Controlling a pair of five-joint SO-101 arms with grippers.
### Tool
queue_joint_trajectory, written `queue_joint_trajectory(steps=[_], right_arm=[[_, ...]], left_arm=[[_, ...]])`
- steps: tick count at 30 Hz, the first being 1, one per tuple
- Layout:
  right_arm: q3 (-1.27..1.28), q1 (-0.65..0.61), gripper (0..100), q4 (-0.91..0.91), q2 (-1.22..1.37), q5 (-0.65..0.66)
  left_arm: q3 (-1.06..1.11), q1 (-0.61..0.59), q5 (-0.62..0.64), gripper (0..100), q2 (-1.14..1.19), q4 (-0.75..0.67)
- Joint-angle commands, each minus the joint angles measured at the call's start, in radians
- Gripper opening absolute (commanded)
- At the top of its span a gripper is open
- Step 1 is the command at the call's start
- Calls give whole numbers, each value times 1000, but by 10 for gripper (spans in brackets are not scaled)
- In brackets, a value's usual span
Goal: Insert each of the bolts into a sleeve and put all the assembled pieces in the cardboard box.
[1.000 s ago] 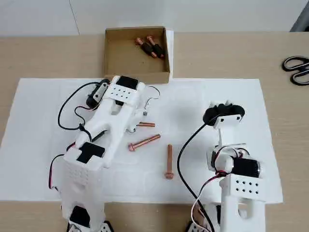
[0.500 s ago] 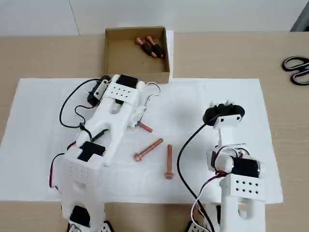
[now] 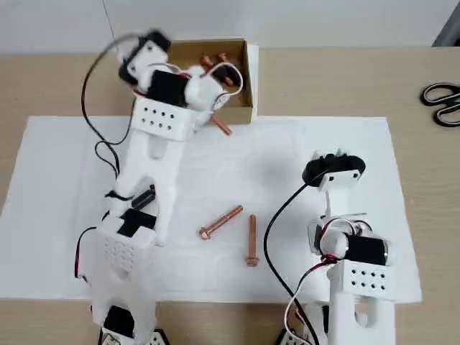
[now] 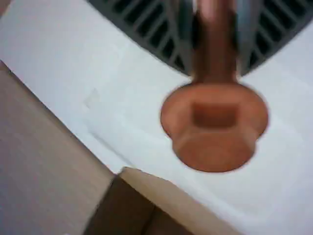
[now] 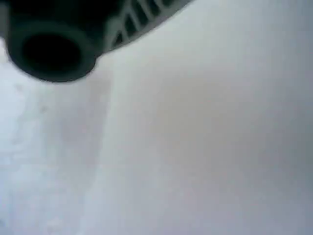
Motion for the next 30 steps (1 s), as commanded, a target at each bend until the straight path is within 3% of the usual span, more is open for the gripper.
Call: queue_joint_trajectory(steps=[1,6,12,15,21,26,30], right_arm=[[-8,-31,4,-64,-59,-11],[-8,-140,4,-79,-303,-20],[98,-203,4,-197,-711,-141],[264,-193,4,-352,-852,-146],[399,-202,4,-601,-803,-150],[460,-203,4,-628,-803,-153],[505,-260,4,-628,-805,-153]], left_arm=[[-50,9,-164,6,-123,25],[162,78,-362,6,-327,25],[555,187,-491,6,-580,-2],[651,186,-522,6,-657,-153],[754,118,-535,6,-758,-549],[990,127,-548,6,-816,-775],[1244,172,-657,6,-905,-987]])
